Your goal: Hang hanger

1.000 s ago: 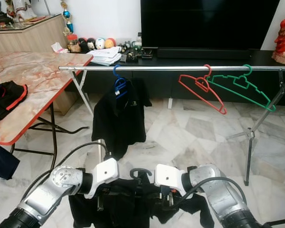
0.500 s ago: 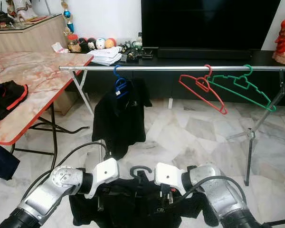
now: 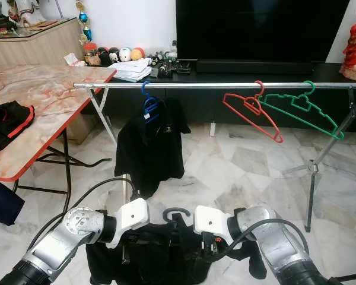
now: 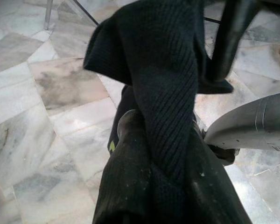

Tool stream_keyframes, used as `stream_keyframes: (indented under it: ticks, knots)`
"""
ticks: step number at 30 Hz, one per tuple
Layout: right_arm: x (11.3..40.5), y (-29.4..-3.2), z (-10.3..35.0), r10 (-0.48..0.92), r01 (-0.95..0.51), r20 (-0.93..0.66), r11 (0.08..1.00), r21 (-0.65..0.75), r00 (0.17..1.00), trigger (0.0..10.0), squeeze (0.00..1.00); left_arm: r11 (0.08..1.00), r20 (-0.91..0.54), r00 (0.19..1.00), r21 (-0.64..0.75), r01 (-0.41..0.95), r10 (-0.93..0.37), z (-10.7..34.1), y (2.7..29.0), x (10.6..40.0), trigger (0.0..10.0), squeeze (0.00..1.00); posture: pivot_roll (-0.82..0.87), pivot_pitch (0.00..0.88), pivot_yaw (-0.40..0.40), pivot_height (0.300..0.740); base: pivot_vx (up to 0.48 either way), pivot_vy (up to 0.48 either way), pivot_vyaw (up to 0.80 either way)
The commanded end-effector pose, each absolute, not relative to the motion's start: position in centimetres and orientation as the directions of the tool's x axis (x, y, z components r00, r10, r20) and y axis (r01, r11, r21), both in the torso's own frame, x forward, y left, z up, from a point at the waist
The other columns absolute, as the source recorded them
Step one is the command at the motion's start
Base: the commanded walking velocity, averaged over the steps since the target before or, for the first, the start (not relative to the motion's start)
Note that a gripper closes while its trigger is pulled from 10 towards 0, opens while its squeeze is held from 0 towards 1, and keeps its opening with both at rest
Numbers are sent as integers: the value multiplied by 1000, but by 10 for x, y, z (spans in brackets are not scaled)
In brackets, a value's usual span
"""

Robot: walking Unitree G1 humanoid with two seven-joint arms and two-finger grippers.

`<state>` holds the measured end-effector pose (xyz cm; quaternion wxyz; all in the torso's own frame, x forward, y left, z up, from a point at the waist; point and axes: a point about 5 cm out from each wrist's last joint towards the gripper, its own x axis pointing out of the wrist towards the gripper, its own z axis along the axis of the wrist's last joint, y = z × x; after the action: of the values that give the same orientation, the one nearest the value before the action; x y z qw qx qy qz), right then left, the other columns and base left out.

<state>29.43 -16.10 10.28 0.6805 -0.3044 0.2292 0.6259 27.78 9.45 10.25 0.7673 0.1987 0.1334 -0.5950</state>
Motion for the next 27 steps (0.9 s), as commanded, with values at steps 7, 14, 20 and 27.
stream_keyframes:
  ticks: [7,14,20,27]
  knots:
    - [301,-155,109,726,-985,-674,29,-169,137,10000,1000,209,-455,279,198,958,-846,108,101,282,0,0,27,22,60,740,0,0,0]
    - [313,-157,113,710,-960,-661,79,-268,243,10000,1000,197,-489,277,208,958,-827,104,103,282,0,0,24,20,58,740,0,0,0]
    - [316,-156,120,713,-949,-649,73,-306,264,10000,937,208,-502,288,210,955,-815,101,108,283,0,0,20,13,59,740,0,0,0]
    - [324,-163,138,713,-915,-605,127,-384,353,10000,0,337,-540,374,172,926,-754,76,134,278,0,0,7,1,60,740,0,0,0]
